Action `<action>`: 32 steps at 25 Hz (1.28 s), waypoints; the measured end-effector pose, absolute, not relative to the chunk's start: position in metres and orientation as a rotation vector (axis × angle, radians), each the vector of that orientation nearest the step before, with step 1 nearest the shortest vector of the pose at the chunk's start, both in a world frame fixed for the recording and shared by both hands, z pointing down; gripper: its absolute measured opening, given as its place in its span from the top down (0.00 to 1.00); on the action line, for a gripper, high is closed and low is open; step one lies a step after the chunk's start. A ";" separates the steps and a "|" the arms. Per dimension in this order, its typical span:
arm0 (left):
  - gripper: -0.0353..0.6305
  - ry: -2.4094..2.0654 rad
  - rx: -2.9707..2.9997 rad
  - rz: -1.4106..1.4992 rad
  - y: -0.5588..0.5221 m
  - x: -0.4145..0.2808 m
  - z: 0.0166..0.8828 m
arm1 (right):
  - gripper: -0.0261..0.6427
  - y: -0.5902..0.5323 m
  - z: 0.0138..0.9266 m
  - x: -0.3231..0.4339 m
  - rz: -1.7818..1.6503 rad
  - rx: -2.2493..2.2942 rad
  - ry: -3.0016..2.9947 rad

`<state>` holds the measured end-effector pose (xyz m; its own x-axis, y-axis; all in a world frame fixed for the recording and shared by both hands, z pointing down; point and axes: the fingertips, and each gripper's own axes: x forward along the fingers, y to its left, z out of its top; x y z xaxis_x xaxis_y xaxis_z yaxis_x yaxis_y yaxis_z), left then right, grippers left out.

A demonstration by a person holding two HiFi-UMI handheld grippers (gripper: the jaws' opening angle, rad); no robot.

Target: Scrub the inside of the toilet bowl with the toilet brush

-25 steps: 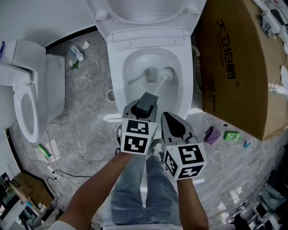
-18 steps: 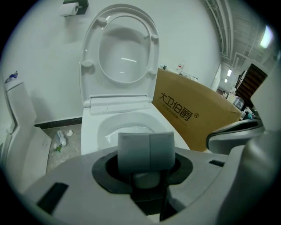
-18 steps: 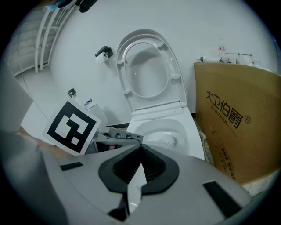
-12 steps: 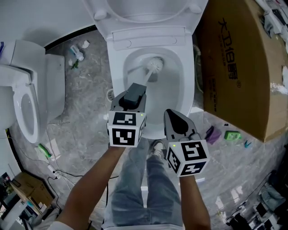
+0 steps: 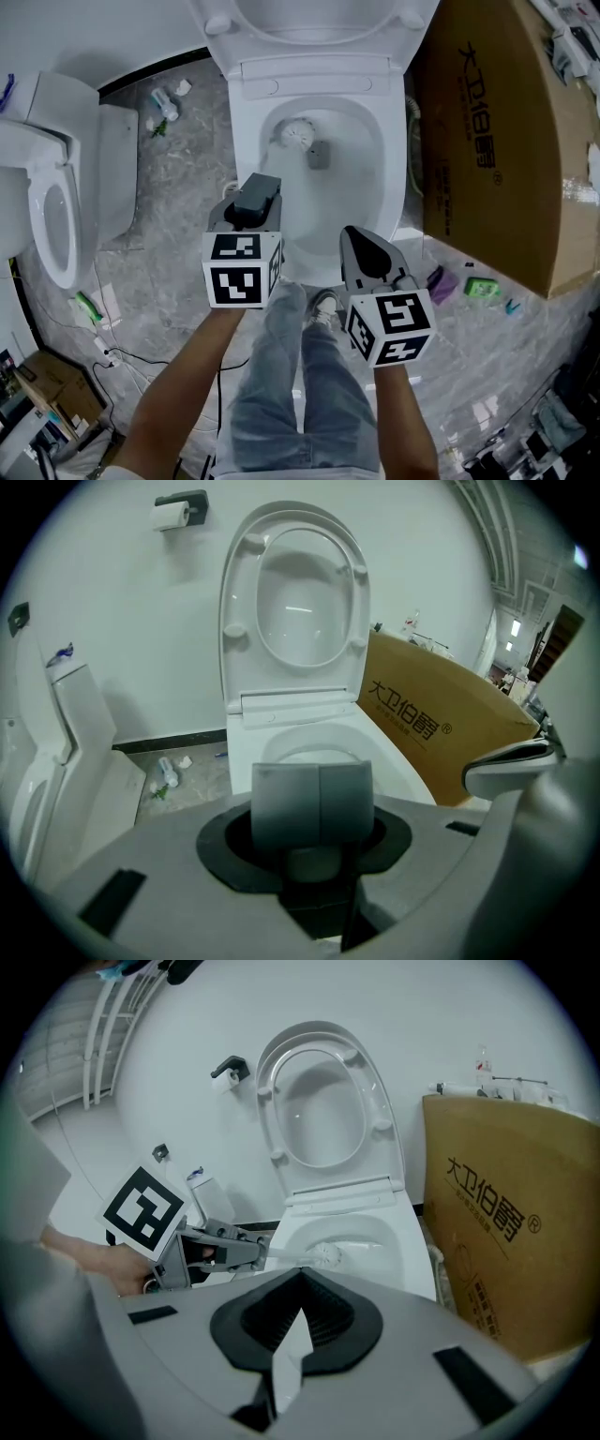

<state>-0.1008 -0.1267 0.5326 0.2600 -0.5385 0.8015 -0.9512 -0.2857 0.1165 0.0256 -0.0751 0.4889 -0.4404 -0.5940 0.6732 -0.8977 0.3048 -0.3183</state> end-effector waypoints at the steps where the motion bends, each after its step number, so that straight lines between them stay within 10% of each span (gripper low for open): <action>1: 0.72 -1.351 1.922 0.880 -0.124 -0.103 0.532 | 0.96 -0.074 0.488 0.024 0.942 1.320 -2.149; 32: 0.72 -1.153 1.824 1.073 0.000 -0.102 0.525 | 0.96 -0.036 0.463 0.015 0.842 1.260 -2.205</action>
